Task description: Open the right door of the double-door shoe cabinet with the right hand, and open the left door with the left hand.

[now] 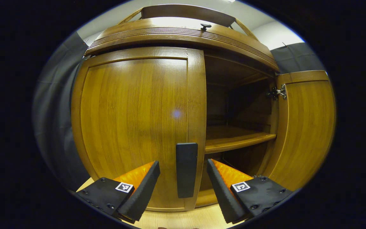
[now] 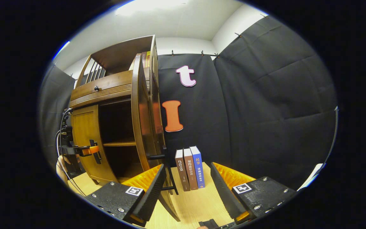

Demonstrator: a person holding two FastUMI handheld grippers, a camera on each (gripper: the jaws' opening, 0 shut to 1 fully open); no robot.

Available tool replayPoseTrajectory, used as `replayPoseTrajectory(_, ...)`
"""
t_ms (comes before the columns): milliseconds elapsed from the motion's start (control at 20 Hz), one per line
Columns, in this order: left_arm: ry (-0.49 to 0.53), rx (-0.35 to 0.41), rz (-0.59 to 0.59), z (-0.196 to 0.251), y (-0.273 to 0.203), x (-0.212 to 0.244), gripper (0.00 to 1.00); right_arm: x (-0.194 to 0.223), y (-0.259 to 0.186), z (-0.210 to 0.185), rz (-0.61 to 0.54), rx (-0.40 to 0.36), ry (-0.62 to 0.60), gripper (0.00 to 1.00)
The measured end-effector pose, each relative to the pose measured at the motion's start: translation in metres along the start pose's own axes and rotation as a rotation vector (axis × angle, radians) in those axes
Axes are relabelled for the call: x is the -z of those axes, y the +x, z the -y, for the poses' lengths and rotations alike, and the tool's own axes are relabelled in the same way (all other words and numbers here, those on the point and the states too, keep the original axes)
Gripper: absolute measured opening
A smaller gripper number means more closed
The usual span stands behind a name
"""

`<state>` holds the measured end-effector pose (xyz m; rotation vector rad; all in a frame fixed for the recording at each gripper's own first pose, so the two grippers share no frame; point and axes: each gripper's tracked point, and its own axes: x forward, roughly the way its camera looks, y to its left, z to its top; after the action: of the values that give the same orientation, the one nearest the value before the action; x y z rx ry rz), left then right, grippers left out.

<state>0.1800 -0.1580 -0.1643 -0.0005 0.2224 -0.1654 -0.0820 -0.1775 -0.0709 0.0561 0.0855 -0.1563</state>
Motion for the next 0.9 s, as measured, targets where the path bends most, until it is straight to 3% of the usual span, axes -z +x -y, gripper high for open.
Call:
replayPoseTrajectory(50,0.006,-0.004,-0.009,0.0,0.003,0.002,0.96,0.0,0.0,0.001,-0.002,0.003,0.0,0.87)
replayPoseTrajectory(350,-0.016,0.001,-0.048,0.001,0.016,0.015,0.74,0.004,-0.001,0.001,-0.01,0.006,-0.004,0.87)
replayPoseTrajectory(600,-0.045,0.022,-0.057,0.004,0.012,0.022,0.41,0.002,-0.001,-0.006,-0.009,-0.001,-0.026,0.87)
replayPoseTrajectory(800,-0.029,0.025,-0.066,0.006,0.001,0.024,0.31,0.0,-0.005,-0.013,-0.006,-0.002,-0.034,0.87)
replayPoseTrajectory(900,-0.023,0.039,-0.063,0.007,-0.009,0.023,0.31,-0.001,-0.007,-0.017,-0.004,-0.002,-0.039,0.87)
